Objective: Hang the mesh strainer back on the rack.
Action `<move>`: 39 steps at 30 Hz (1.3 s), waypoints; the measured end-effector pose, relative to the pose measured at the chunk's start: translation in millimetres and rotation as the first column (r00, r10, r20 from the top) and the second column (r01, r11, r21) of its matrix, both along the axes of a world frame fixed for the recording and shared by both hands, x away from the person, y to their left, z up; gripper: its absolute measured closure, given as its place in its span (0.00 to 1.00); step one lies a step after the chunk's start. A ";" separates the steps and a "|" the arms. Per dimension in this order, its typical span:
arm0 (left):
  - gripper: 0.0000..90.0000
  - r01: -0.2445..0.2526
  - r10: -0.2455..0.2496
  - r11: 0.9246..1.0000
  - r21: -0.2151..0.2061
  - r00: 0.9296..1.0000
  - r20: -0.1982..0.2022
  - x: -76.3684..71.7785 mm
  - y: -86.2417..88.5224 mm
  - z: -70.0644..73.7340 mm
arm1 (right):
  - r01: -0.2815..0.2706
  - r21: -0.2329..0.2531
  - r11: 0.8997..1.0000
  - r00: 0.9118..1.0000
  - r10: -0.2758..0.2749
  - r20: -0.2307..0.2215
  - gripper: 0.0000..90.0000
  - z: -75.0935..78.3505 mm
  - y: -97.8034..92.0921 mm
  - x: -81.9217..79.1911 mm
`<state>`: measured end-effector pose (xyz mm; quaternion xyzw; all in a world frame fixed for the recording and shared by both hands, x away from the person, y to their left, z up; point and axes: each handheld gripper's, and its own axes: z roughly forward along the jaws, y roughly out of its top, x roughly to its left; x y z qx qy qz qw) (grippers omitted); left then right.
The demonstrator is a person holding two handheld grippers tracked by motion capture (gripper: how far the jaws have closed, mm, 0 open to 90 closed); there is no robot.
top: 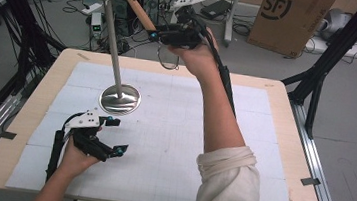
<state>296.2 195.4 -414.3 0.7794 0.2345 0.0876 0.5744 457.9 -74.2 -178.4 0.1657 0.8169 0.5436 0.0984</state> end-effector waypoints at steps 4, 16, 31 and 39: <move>0.03 0.000 0.000 1.000 0.003 1.000 0.004 0.6 0.6 0.2 | -0.005 -0.007 1.000 1.000 0.005 -0.001 0.76 -1.7 4.3 -1.0; 0.03 -0.002 0.002 1.000 -0.003 1.000 0.000 0.0 0.5 0.2 | -0.024 -0.060 0.998 1.000 0.024 -0.003 0.76 -10.7 26.8 -1.8; 0.03 -0.001 0.001 1.000 -0.007 1.000 -0.002 0.0 1.0 0.5 | 0.000 -0.085 0.996 1.000 -0.001 -0.008 0.76 -15.0 46.3 1.1; 0.03 -0.001 0.001 1.000 -0.010 1.000 0.001 0.1 1.7 0.9 | 0.018 -0.096 0.995 1.000 -0.019 -0.013 0.75 -18.8 52.9 1.6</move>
